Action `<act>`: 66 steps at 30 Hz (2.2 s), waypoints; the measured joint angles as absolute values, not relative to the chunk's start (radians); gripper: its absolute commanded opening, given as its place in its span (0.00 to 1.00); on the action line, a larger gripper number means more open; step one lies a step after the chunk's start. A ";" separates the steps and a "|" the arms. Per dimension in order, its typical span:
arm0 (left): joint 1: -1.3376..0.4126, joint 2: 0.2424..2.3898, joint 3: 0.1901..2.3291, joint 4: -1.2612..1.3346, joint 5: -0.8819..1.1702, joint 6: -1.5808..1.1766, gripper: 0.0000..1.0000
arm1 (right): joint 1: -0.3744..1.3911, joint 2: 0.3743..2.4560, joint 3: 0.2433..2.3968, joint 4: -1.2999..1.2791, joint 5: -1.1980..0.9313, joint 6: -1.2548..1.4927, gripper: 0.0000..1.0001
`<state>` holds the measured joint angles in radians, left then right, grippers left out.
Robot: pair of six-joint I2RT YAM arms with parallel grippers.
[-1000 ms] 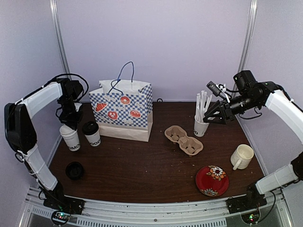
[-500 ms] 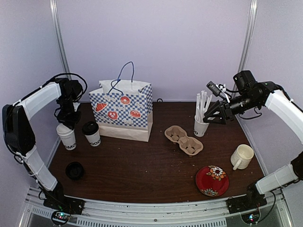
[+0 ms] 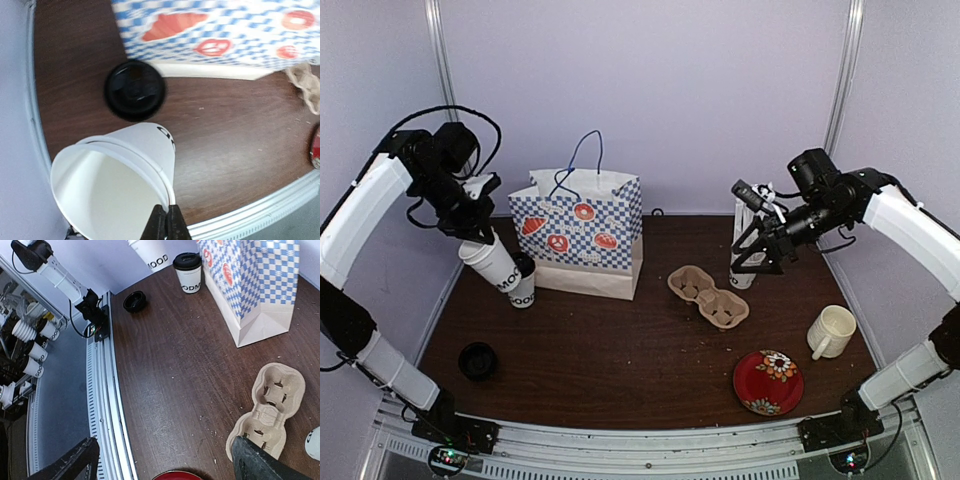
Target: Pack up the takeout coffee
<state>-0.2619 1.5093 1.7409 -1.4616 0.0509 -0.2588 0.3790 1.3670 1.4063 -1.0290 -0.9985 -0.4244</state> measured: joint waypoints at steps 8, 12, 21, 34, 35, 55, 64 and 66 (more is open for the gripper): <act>-0.503 1.473 1.864 -1.409 0.340 -0.269 0.00 | 0.646 1.528 1.557 -0.973 -0.860 -0.366 0.99; -0.565 1.495 1.880 -1.385 0.405 -0.287 0.00 | 0.730 1.616 1.670 -0.951 -0.816 -0.333 0.99; -0.645 1.510 1.880 -1.304 0.506 -0.323 0.00 | 0.894 1.796 1.847 -0.928 -0.692 -0.282 0.99; -0.657 1.500 1.856 -1.192 0.642 -0.385 0.00 | 0.919 1.880 1.919 -0.915 -0.680 -0.239 0.66; -0.657 1.499 1.855 -1.192 0.647 -0.387 0.00 | 0.919 1.882 1.919 -0.916 -0.685 -0.238 0.62; -0.704 1.550 2.082 -1.394 0.555 -0.366 0.00 | 0.871 1.682 1.599 -0.574 -0.812 -0.263 0.50; -0.625 1.478 2.125 -1.474 0.419 -0.365 0.00 | 0.821 1.684 1.481 -0.791 -0.808 -0.386 0.50; -0.626 1.464 2.148 -1.477 0.396 -0.364 0.00 | 0.823 1.684 1.474 -0.831 -0.809 -0.408 0.50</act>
<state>-0.6258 1.4635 2.1475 -1.4765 0.3962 -0.3645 0.8227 1.6844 1.4742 -0.8307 -0.8093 -0.4076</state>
